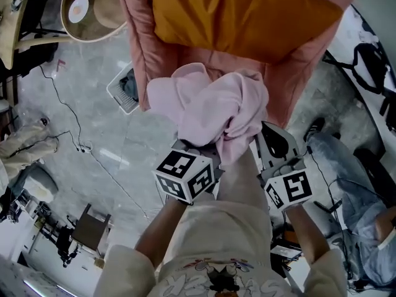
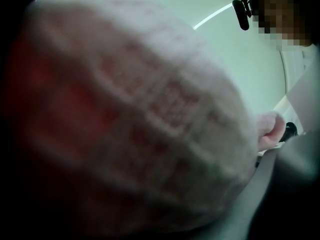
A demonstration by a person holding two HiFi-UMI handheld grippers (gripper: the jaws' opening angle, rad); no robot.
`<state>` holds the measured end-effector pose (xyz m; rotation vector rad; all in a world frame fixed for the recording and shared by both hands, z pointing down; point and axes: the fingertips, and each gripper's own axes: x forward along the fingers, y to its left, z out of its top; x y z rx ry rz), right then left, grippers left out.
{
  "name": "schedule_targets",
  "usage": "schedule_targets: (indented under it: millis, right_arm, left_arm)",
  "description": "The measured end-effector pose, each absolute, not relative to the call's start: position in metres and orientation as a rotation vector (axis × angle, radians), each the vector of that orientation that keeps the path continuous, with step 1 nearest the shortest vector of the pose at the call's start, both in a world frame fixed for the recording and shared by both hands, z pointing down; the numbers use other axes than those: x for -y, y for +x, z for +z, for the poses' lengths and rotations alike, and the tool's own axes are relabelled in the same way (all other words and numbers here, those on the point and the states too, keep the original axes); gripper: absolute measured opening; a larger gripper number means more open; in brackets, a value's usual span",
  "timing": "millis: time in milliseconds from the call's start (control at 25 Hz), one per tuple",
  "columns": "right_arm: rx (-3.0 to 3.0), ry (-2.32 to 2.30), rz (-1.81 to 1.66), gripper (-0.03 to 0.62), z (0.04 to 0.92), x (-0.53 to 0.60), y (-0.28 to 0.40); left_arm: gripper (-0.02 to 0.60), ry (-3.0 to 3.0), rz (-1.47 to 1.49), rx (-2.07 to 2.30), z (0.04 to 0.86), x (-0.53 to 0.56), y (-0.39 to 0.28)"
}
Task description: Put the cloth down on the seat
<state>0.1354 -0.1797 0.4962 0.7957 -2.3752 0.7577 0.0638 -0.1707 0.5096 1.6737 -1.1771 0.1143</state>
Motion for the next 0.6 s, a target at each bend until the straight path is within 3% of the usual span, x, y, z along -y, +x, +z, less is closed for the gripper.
schedule_targets:
  millis: [600]
  right_arm:
    - [2.289,0.899,0.851,0.025,0.568,0.197,0.123]
  left_arm:
    - [0.367,1.523,0.081,1.182,0.597,0.193,0.058]
